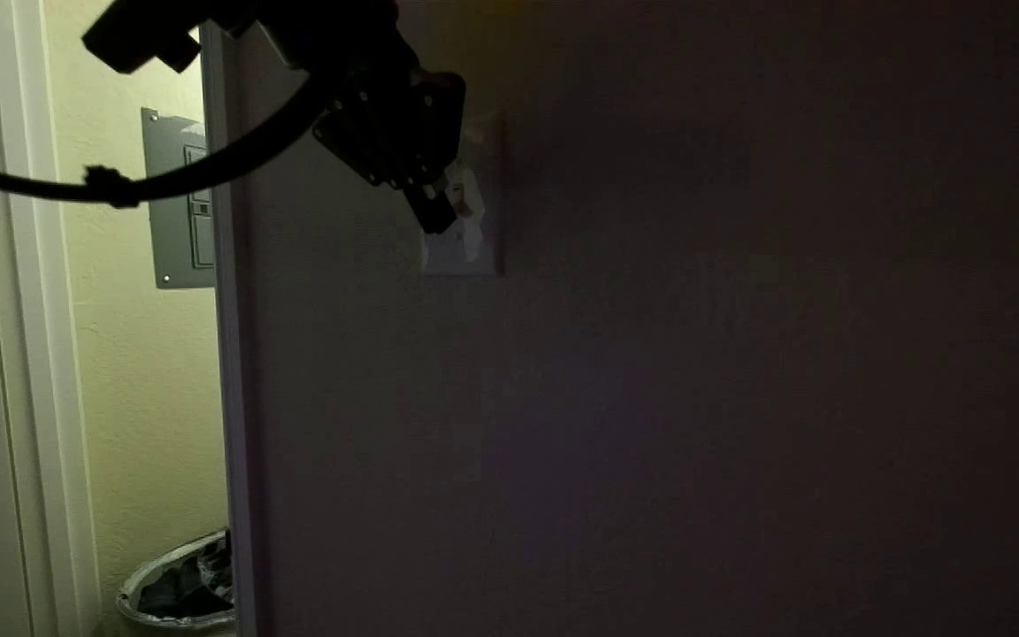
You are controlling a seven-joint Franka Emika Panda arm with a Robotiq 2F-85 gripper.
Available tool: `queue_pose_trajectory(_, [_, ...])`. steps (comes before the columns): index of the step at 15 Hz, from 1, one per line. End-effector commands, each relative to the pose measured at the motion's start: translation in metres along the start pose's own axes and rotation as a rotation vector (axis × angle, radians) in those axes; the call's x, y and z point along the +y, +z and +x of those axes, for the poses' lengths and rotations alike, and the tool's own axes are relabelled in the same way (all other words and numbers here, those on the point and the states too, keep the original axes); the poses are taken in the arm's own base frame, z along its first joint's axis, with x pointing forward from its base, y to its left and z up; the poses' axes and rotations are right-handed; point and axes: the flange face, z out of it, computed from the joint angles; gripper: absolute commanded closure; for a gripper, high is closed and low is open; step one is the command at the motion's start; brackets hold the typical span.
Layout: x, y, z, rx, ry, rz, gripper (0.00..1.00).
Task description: Turn on the light
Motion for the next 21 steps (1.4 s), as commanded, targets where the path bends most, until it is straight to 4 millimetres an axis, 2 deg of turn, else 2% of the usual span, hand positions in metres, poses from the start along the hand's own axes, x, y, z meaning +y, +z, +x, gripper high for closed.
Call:
queue_pose_trajectory(1, [0.006, 0.008, 0.007, 0.028, 0.001, 0.011, 0.94])
queue_pose_trajectory(8, [0.002, 0.013, 0.02, 0.046, -0.003, 0.027, 0.94])
queue_pose_trajectory(16, [0.002, -0.013, 0.027, 0.071, -0.008, 0.011, 0.94])
queue_pose_trajectory(21, [0.001, -0.04, 0.032, 0.084, 0.012, 0.012, 0.94])
